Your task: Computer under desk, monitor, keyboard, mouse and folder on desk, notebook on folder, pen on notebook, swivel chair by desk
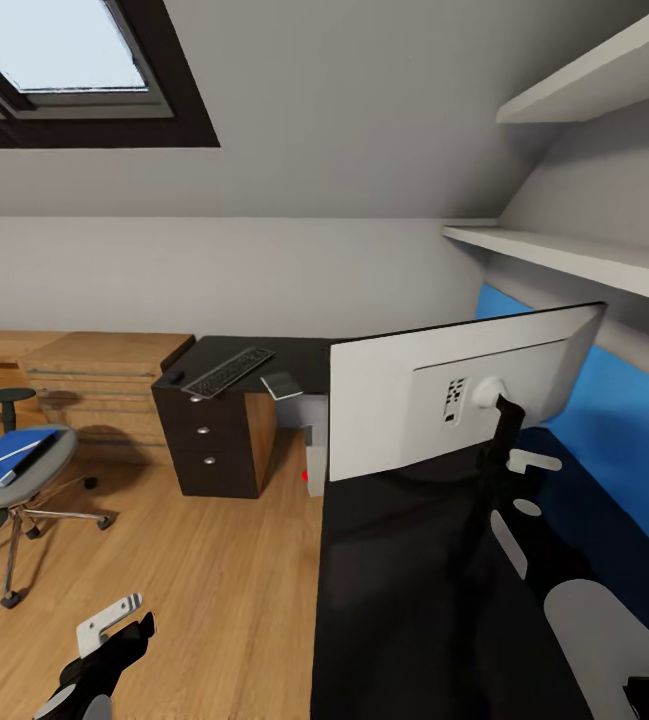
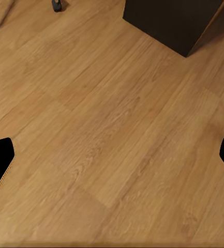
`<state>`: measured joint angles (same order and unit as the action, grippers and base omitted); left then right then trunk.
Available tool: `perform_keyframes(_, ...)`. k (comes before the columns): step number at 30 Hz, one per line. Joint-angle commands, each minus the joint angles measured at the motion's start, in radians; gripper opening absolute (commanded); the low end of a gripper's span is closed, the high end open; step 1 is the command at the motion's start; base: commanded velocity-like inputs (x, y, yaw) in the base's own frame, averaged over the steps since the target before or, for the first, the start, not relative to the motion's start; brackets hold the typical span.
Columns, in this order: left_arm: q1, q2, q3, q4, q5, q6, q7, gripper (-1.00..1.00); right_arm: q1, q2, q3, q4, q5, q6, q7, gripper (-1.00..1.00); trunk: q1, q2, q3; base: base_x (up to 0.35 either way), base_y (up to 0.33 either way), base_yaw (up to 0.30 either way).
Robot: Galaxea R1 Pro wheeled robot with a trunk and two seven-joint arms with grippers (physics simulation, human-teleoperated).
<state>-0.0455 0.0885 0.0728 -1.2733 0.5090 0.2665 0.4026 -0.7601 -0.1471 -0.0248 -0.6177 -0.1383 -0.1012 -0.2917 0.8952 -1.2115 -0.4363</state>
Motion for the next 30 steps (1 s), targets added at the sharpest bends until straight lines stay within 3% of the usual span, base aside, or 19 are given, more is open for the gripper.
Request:
perform_keyframes(1, 0.000, 0.000, -0.001, -0.001, 0.008, 0.003, 0.005, 1.00, 0.000, 0.000, 0.002, 0.001, -0.011, -0.006, -0.001, 1.00, 0.000, -0.001, -0.001, -0.140, 0.094, 0.000)
perform_keyframes(11, 0.000, 0.000, -0.001, -0.003, 0.008, 0.003, 0.005, 1.00, 0.000, 0.000, 0.003, 0.003, -0.011, -0.006, -0.001, 1.00, 0.000, -0.001, -0.001, -0.048, 0.033, 0.000)
perform_keyframes(21, 0.000, 0.000, -0.003, 0.004, 0.008, 0.003, 0.008, 1.00, 0.000, 0.004, 0.003, -0.011, -0.012, 0.002, -0.004, 1.00, 0.000, -0.001, -0.001, -0.224, 0.202, 0.000)
perform_keyframes(25, 0.000, -0.001, -0.028, 0.027, 0.008, 0.003, 0.008, 1.00, 0.038, 0.039, 0.003, -0.158, -0.011, 0.042, -0.011, 1.00, 0.000, -0.001, -0.001, -0.253, 0.232, 0.000)
perform_keyframes(30, 0.000, -0.001, -0.053, 0.034, 0.008, 0.003, 0.009, 1.00, 0.160, 0.061, 0.004, -0.408, -0.014, 0.191, -0.031, 1.00, 0.000, -0.001, -0.001, -0.251, 0.230, 0.000)
